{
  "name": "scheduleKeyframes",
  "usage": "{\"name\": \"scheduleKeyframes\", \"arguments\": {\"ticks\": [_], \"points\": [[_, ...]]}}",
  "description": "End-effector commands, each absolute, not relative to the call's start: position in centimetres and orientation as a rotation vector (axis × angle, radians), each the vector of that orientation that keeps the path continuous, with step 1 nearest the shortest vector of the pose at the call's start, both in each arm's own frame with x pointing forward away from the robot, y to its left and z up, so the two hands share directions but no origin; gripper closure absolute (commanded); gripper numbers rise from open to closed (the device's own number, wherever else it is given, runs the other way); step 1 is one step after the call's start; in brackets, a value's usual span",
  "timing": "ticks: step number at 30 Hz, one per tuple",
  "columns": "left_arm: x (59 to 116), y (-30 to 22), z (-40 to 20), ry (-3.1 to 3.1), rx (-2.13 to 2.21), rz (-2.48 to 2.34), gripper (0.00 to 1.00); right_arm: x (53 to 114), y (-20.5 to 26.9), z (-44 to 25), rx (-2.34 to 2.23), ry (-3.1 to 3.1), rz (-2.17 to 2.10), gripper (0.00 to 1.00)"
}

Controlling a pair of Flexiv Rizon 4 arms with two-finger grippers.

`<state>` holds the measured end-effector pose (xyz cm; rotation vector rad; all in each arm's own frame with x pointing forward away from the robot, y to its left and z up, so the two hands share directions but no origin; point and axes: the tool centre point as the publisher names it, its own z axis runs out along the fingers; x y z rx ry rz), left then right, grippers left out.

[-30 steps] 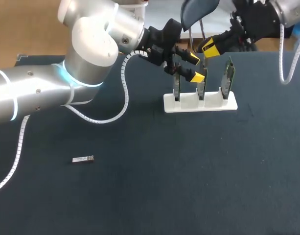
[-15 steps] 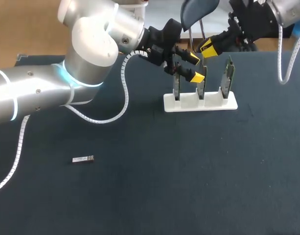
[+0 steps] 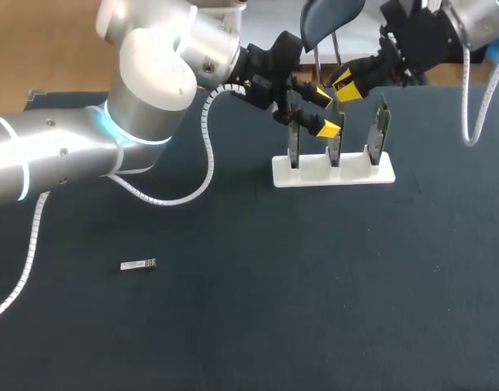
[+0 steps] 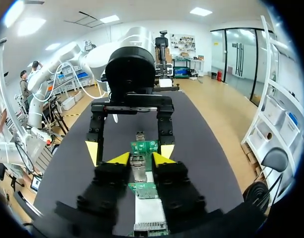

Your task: Pick up the optical module with the left hand, and insert it into the network port with the right hand.

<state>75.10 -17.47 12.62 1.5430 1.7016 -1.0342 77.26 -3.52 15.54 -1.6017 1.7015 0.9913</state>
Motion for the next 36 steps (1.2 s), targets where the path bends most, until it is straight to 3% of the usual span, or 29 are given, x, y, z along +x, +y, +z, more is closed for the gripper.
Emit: {"name": "scheduleKeyframes", "arguments": {"ticks": [1, 28, 29, 30, 31, 32, 36], "points": [[75.3, -17.5, 12.7, 1.705, 1.548, -1.036, 0.00, 77.0, -3.6, 15.8, -1.586, 1.694, 0.990, 0.00], [75.3, -17.5, 12.7, 1.705, 1.548, -1.036, 0.00, 77.8, -3.9, 19.2, -1.548, 1.594, 1.040, 0.00], [75.3, -17.5, 12.7, 1.705, 1.548, -1.036, 0.00, 77.8, -3.9, 19.3, -1.548, 1.589, 1.039, 0.05], [75.3, -17.5, 12.7, 1.705, 1.548, -1.036, 0.00, 77.8, -3.8, 19.4, -1.546, 1.584, 1.038, 0.61], [75.3, -17.5, 12.7, 1.705, 1.548, -1.036, 0.00, 77.8, -3.8, 19.4, -1.545, 1.582, 1.035, 0.88], [75.3, -17.5, 12.7, 1.705, 1.548, -1.036, 0.00, 77.8, -3.7, 19.5, -1.544, 1.581, 1.034, 1.00], [75.3, -17.5, 12.7, 1.705, 1.548, -1.036, 0.00, 77.7, -3.6, 19.5, -1.550, 1.576, 1.027, 1.00]]}}
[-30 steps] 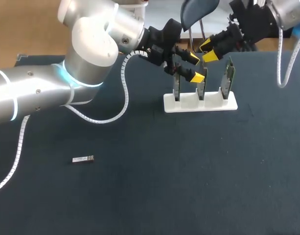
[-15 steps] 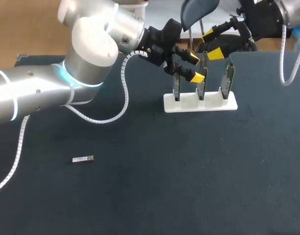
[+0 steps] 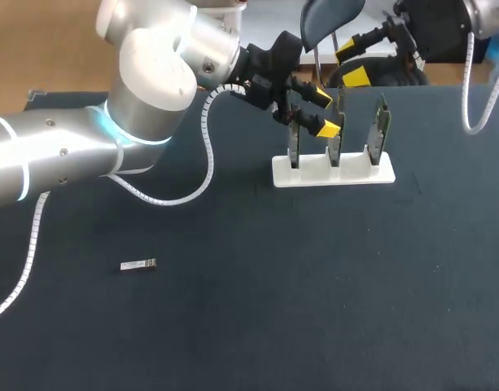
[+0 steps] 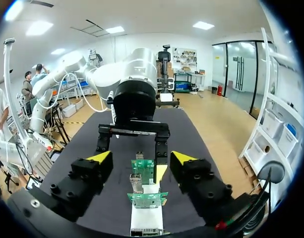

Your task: Pick up the optical module with the left hand, and insert it into the network port with the right hand.

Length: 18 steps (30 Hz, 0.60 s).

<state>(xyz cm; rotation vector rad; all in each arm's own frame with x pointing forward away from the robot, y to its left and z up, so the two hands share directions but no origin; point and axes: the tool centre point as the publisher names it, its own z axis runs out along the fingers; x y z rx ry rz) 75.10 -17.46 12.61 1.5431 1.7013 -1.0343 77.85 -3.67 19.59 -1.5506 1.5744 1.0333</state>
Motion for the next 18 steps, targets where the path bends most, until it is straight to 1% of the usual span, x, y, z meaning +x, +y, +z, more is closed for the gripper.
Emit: {"name": "scheduleKeyframes", "arguments": {"ticks": [1, 18], "points": [[75.3, -17.5, 12.7, 1.705, 1.548, -1.036, 0.00, 77.7, -3.5, 19.5, -1.551, 1.576, 1.026, 1.00], [75.3, -17.5, 12.7, 1.705, 1.548, -1.036, 0.00, 77.8, -3.2, 18.1, -1.560, 1.618, 1.023, 1.00]]}}
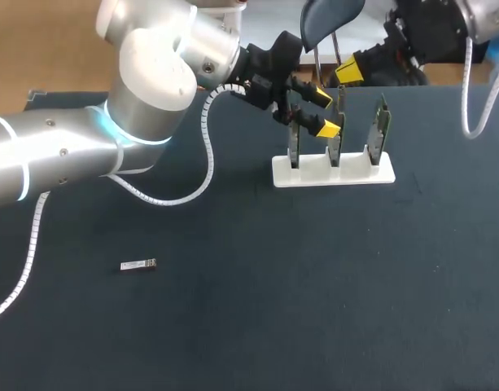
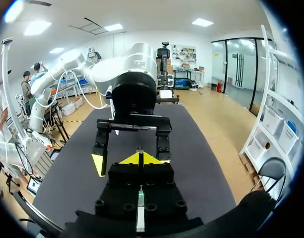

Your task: Pick up the optical module with the left hand, and insert it into the network port with the right hand.

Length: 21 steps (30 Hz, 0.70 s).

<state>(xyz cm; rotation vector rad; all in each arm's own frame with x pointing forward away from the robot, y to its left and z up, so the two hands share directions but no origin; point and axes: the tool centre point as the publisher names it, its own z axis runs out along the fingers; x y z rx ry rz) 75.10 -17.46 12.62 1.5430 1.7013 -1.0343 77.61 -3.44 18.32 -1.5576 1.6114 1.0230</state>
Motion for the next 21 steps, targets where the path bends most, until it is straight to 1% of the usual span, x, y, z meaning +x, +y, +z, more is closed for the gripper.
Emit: {"name": "scheduleKeyframes", "arguments": {"ticks": [1, 21], "points": [[75.3, -17.5, 12.7, 1.705, 1.548, -1.036, 0.00, 77.8, -3.3, 18.0, -1.561, 1.621, 1.022, 1.00], [75.3, -17.5, 12.7, 1.705, 1.548, -1.036, 0.00, 77.7, -3.6, 15.8, -1.551, 1.686, 1.048, 1.00]]}}
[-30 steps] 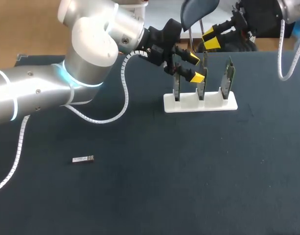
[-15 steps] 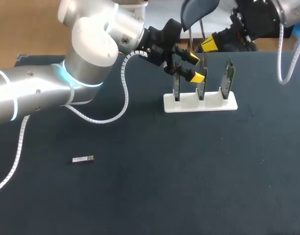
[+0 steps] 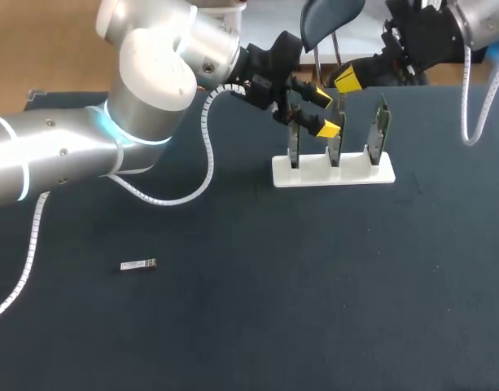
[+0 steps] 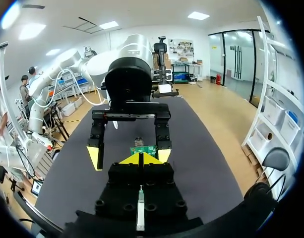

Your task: Pick up the optical module with the left hand, and insert it into the network port with the right hand.

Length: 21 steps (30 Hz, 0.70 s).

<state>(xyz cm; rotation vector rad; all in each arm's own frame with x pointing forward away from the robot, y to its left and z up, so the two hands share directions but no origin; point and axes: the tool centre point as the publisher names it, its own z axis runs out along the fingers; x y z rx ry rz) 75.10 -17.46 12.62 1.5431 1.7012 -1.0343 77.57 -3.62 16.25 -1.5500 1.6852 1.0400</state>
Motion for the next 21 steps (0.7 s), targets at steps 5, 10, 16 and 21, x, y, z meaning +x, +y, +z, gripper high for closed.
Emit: {"name": "scheduleKeyframes", "arguments": {"ticks": [5, 10, 16, 21], "points": [[75.3, -17.5, 12.7, 1.705, 1.548, -1.036, 0.00, 77.5, -3.5, 15.2, -1.569, 1.707, 1.032, 1.00], [75.3, -17.5, 12.7, 1.705, 1.548, -1.036, 0.00, 77.3, -3.6, 14.6, -1.569, 1.721, 1.041, 1.00], [75.3, -17.5, 12.7, 1.705, 1.548, -1.036, 0.00, 77.2, -3.8, 14.1, -1.564, 1.739, 1.046, 1.00], [75.3, -17.5, 12.7, 1.705, 1.548, -1.036, 0.00, 77.1, -3.8, 13.7, -1.557, 1.752, 1.052, 1.00]]}}
